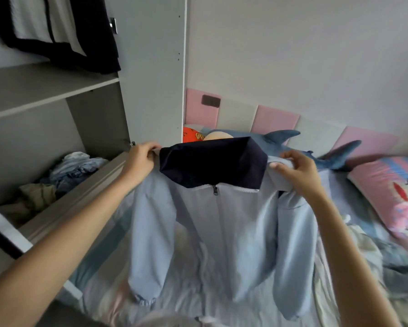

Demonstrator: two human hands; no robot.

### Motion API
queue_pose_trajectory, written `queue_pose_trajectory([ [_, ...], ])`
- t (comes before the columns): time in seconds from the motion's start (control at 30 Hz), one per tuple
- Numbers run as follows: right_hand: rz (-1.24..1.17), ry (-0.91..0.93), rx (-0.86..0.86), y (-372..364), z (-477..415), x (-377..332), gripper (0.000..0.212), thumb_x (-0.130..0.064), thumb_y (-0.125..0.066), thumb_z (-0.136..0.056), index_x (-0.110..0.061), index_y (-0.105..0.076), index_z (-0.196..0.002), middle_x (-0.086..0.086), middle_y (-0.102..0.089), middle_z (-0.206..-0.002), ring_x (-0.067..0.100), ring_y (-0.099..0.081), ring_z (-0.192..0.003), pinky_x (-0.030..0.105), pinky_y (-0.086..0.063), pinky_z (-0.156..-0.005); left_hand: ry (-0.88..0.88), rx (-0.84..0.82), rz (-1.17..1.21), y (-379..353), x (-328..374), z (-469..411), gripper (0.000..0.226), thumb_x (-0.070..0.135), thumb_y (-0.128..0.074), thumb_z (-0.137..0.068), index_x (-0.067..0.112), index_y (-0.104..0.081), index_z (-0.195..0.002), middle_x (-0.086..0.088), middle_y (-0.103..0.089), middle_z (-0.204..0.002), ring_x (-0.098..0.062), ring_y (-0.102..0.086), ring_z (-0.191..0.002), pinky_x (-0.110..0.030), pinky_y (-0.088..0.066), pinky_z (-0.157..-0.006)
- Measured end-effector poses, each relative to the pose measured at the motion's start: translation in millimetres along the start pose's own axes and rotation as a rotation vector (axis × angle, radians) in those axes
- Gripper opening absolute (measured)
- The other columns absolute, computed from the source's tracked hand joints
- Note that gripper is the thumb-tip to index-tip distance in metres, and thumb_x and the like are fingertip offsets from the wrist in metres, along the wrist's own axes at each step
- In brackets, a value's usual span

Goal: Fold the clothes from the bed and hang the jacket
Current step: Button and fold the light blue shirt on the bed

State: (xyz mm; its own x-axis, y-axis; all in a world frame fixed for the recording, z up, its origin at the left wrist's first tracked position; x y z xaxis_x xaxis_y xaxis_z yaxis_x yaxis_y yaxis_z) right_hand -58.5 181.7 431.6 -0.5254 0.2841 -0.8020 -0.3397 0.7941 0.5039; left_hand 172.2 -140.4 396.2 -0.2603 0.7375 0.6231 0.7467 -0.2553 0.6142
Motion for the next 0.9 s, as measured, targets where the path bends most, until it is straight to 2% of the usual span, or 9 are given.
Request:
queue_pose_trajectory([
  [0.13, 0.038, 0.062, 0.043, 17, 10, -7, 0.022, -0.037, -0.076, -0.066, -0.022, -0.061, -0.067, -0.002, -0.058, -0.063, -0.005, -0.049, -0.056, 0.008, -0.037, -0.056, 0.099, -0.233, 0.083, -45, 10, -1, 0.019, 0.002, -0.043, -0.090, 0.005, -0.058, -0.079, -0.012, -0.059, -0.079, -0.021, -0.052, -0.078, -0.030, -0.035, -0.068],
  [0.2, -0.036, 0.108, 0.206, 39, 17, -18, 0.014, -0.021, -0.076, -0.070, -0.022, -0.062, -0.070, -0.011, -0.061, -0.064, -0.008, -0.051, -0.058, 0.008, -0.038, -0.060, 0.117, -0.271, 0.208, -49, 30, 0, 0.029, 0.027, -0.041, -0.083, 0.005, -0.052, -0.066, -0.010, -0.051, -0.067, -0.018, -0.045, -0.069, -0.031, -0.031, -0.064],
  [0.27, -0.105, 0.156, 0.363, 66, 23, -33, 0.021, -0.010, -0.071, -0.072, -0.027, -0.060, -0.070, -0.023, -0.061, -0.059, -0.010, -0.050, -0.058, 0.009, -0.039, -0.061, -0.002, -0.264, 0.317, -37, 60, -3, 0.033, 0.041, -0.036, -0.074, 0.011, -0.042, -0.062, -0.003, -0.039, -0.060, -0.015, -0.036, -0.061, -0.031, -0.027, -0.060],
  [0.37, -0.186, 0.184, 0.476, 95, 29, -47, 0.028, -0.005, -0.072, -0.077, -0.029, -0.060, -0.069, -0.030, -0.059, -0.058, -0.011, -0.051, -0.059, 0.011, -0.040, -0.064, -0.186, -0.409, 0.247, -38, 88, 4, 0.023, 0.034, -0.047, -0.073, 0.013, -0.041, -0.080, 0.002, -0.041, -0.063, -0.017, -0.037, -0.059, -0.032, -0.032, -0.059],
  [0.47, -0.261, 0.270, 0.581, 116, 43, -64, 0.021, -0.009, -0.070, -0.082, -0.026, -0.063, -0.072, -0.030, -0.062, -0.061, -0.011, -0.054, -0.063, 0.011, -0.041, -0.068, -0.221, -0.456, 0.052, -59, 82, 26, 0.031, 0.015, -0.063, -0.074, 0.024, -0.039, -0.092, 0.003, -0.051, -0.070, -0.016, -0.049, -0.063, -0.033, -0.038, -0.060],
  [0.6, -0.214, 0.320, 0.615, 119, 53, -81, 0.020, -0.011, -0.067, -0.084, -0.028, -0.063, -0.073, -0.032, -0.062, -0.062, -0.013, -0.054, -0.063, 0.010, -0.041, -0.068, -0.129, -0.243, 0.132, -78, 56, 52, 0.025, 0.033, -0.064, -0.072, 0.016, -0.046, -0.069, 0.005, -0.049, -0.057, -0.014, -0.047, -0.056, -0.025, -0.029, -0.052],
  [0.7, -0.182, 0.285, 0.607, 124, 52, -80, 0.022, -0.013, -0.068, -0.083, -0.030, -0.062, -0.071, -0.032, -0.061, -0.061, -0.012, -0.053, -0.062, 0.010, -0.041, -0.067, -0.021, -0.128, 0.171, -83, 42, 54, 0.029, 0.022, -0.078, -0.072, 0.012, -0.054, -0.061, -0.001, -0.053, -0.054, -0.019, -0.046, -0.053, -0.032, -0.032, -0.053],
  [0.8, -0.141, 0.250, 0.624, 136, 51, -68, 0.015, -0.016, -0.069, -0.083, -0.024, -0.065, -0.071, -0.032, -0.061, -0.060, -0.012, -0.052, -0.061, 0.010, -0.041, -0.067, -0.063, -0.132, 0.159, -88, 53, 50, 0.021, 0.013, -0.078, -0.075, 0.006, -0.063, -0.061, -0.005, -0.061, -0.056, -0.022, -0.054, -0.055, -0.029, -0.034, -0.053],
  [0.9, -0.046, 0.163, 0.585, 141, 45, -45, 0.011, -0.019, -0.069, -0.084, -0.008, -0.071, -0.082, -0.032, -0.059, -0.057, -0.013, -0.049, -0.058, 0.010, -0.039, -0.064, -0.172, -0.221, 0.114, -94, 73, 47, 0.027, 0.001, -0.064, -0.079, 0.017, -0.058, -0.058, 0.001, -0.047, -0.048, -0.018, -0.042, -0.051, -0.027, -0.030, -0.053],
])
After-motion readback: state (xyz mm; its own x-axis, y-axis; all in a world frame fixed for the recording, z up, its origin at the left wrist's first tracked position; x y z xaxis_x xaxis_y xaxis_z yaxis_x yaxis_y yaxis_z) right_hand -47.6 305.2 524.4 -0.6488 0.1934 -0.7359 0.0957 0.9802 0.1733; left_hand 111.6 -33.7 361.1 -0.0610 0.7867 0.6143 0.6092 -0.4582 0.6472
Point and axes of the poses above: each hand's wrist, its own z-axis away from the middle knuckle, its own y-axis out of the back of the hand, x = y × z, the point moved 9 cm from there along -z, towards the middle knuckle
